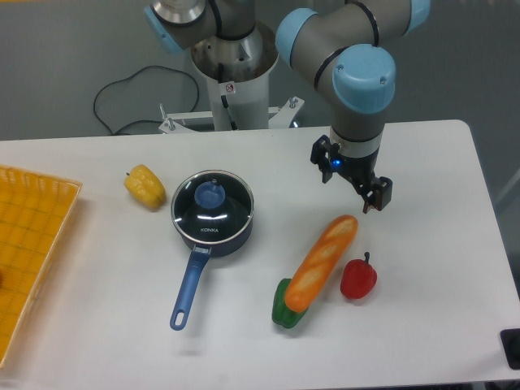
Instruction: Open the lid
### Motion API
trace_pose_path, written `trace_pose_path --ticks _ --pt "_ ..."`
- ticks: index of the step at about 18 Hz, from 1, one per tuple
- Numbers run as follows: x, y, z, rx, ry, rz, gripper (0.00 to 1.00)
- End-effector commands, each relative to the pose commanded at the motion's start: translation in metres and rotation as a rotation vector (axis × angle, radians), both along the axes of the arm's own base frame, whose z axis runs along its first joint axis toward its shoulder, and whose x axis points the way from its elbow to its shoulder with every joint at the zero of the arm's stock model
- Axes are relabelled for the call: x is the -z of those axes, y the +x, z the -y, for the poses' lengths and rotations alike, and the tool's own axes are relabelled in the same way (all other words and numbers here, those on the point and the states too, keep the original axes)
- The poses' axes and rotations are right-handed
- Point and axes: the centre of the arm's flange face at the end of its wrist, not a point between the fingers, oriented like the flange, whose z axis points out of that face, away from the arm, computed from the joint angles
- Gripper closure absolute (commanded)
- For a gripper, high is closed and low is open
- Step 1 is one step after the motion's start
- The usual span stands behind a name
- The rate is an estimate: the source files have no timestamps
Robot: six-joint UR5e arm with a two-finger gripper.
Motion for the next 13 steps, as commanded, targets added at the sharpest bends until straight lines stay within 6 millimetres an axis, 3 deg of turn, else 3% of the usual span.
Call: trace_pose_path --ticks 13 --pt "0.0048 0.0015 -0.0004 0.0 0.012 0.019 0.0"
